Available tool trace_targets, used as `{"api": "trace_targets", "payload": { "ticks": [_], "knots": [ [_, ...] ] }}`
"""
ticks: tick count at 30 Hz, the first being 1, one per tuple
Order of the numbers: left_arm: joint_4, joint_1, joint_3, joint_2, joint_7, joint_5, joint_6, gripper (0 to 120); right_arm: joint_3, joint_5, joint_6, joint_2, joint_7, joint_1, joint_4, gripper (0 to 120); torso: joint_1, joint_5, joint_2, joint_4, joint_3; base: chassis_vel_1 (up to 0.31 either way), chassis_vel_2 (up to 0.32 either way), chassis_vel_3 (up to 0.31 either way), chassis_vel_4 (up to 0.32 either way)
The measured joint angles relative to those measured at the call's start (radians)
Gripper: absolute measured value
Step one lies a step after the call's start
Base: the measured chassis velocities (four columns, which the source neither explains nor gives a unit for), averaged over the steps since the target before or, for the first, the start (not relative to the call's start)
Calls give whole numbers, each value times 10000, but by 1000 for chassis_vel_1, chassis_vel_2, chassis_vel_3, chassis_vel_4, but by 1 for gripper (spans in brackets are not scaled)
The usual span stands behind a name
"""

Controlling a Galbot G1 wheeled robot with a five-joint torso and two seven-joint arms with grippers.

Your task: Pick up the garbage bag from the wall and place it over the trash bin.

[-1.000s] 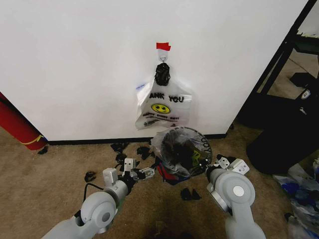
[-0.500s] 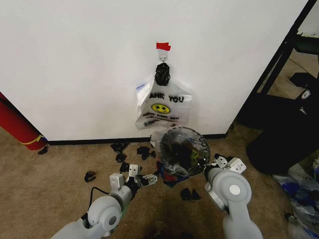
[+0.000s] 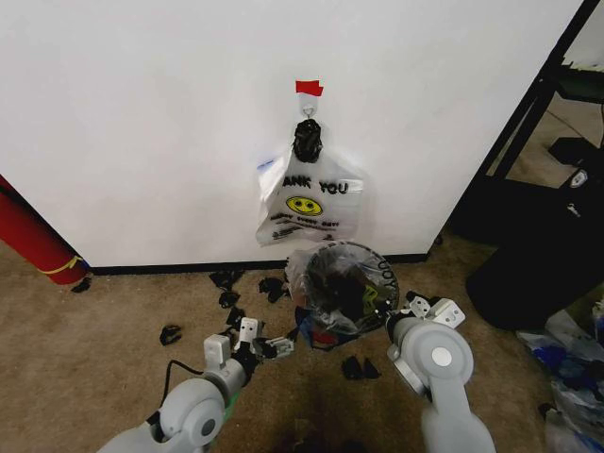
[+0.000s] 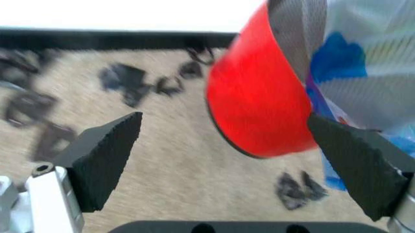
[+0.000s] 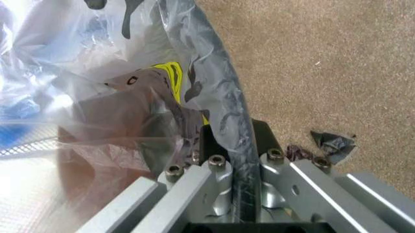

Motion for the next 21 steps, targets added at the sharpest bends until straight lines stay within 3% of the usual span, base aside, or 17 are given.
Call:
{"api": "trace_targets", "payload": {
  "ticks": [5, 9, 15, 16, 21],
  "knots": [
    [-332, 453, -840, -6, -171, 425, -2, 100, -103, 107, 4, -75, 92, 99, -76, 0, 0, -3, 0, -1, 0, 0, 0, 0, 0],
    [-529, 859, -1792, -46, -306, 782, -611, 100, -229, 277, -2, -187, 297, 191, -114, 0, 0, -3, 0, -1, 0, 0, 0, 0, 0],
    [-911, 1955, -3478, -604, 293, 1887, -2789, 100, -1027, 970, -201, -612, 748, 263, -183, 0, 0, 0, 0, 1, -1, 0, 0, 0, 0],
    [-911, 1955, -3478, -604, 293, 1887, -2789, 100, -1027, 970, -201, -612, 748, 263, -183, 0, 0, 0, 0, 1, -1, 0, 0, 0, 0],
    [-815, 2734, -4673, -1510, 662, 2788, -4382, 100, -1357, 1298, -509, -941, 732, 458, -478, 0, 0, 1, 1, -4, -1, 0, 0, 0, 0]
  ]
}}
